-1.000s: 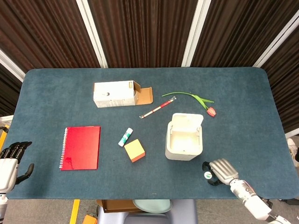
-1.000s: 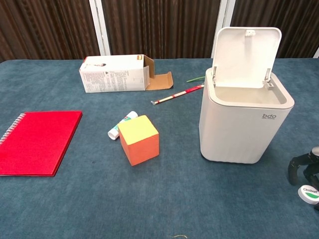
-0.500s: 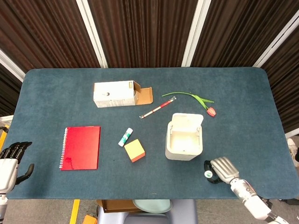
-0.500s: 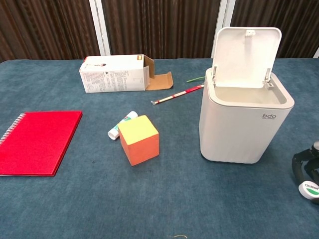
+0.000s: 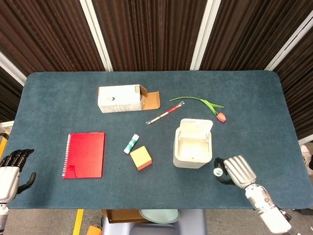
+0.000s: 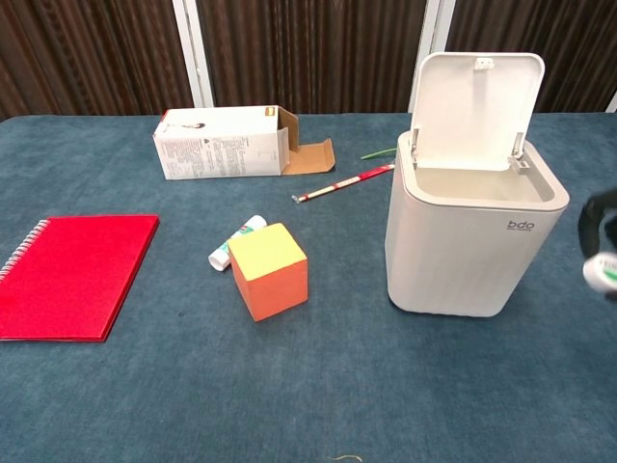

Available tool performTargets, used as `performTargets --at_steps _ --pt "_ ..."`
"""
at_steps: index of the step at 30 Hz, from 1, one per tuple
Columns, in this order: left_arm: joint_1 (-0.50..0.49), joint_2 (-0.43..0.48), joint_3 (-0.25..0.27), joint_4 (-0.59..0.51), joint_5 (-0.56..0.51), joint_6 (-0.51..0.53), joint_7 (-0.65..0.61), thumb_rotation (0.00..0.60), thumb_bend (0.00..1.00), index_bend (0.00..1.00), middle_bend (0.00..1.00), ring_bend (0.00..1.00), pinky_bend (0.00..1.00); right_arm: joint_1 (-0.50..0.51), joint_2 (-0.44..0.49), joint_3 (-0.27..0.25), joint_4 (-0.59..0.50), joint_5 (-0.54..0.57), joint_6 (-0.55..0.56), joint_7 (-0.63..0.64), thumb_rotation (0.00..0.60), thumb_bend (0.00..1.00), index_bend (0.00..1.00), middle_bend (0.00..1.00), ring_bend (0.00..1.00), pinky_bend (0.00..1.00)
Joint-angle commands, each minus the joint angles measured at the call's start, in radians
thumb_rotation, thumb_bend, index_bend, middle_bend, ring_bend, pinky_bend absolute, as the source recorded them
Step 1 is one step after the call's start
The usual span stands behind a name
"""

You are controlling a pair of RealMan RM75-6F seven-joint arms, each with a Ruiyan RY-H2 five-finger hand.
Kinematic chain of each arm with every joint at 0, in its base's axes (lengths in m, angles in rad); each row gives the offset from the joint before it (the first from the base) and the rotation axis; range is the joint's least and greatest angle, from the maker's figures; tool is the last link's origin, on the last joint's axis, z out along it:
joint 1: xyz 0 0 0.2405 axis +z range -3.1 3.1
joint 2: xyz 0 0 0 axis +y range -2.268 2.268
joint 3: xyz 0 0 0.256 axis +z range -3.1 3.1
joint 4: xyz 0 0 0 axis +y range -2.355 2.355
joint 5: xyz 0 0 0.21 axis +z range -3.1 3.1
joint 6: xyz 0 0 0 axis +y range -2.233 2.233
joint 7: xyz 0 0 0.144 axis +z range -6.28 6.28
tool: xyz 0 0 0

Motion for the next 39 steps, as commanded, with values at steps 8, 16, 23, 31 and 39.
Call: performTargets --at_steps 8,16,23,31,39 --pt "-0.002 0.004 0.002 -0.011 -0.009 -0.012 0.015 0.6 0.39 0.18 0.19 0.15 0.23 -0.002 0.135 0.114 -0.304 0.096 0.089 -0.237 0.6 0.34 0.66 0.84 0.95 0.95" --pt "-0.001 0.007 0.0 -0.015 -0.018 -0.014 0.016 0.6 0.39 0.18 0.19 0.15 0.23 0.118 0.07 0.195 -0.217 0.252 -0.049 -0.259 0.6 0.34 0.66 0.84 0.95 0.95" --pt "0.0 0.01 0.0 -0.014 -0.021 -0.014 0.009 0.6 0.39 0.18 0.19 0.15 0.23 0.207 -0.02 0.228 -0.097 0.342 -0.138 -0.255 0.6 0.33 0.64 0.84 0.95 0.95" --pt "0.0 0.009 0.0 -0.014 -0.022 -0.015 0.014 0.6 0.39 0.18 0.19 0.15 0.23 0.203 -0.026 0.22 -0.078 0.293 -0.098 -0.197 0.6 0.18 0.57 0.84 0.95 0.95" --pt "-0.005 0.005 0.003 -0.017 -0.018 -0.023 0.026 0.6 0.39 0.18 0.19 0.15 0.23 0.148 0.047 0.189 -0.137 0.195 -0.005 -0.165 0.6 0.12 0.45 0.84 0.94 0.95"
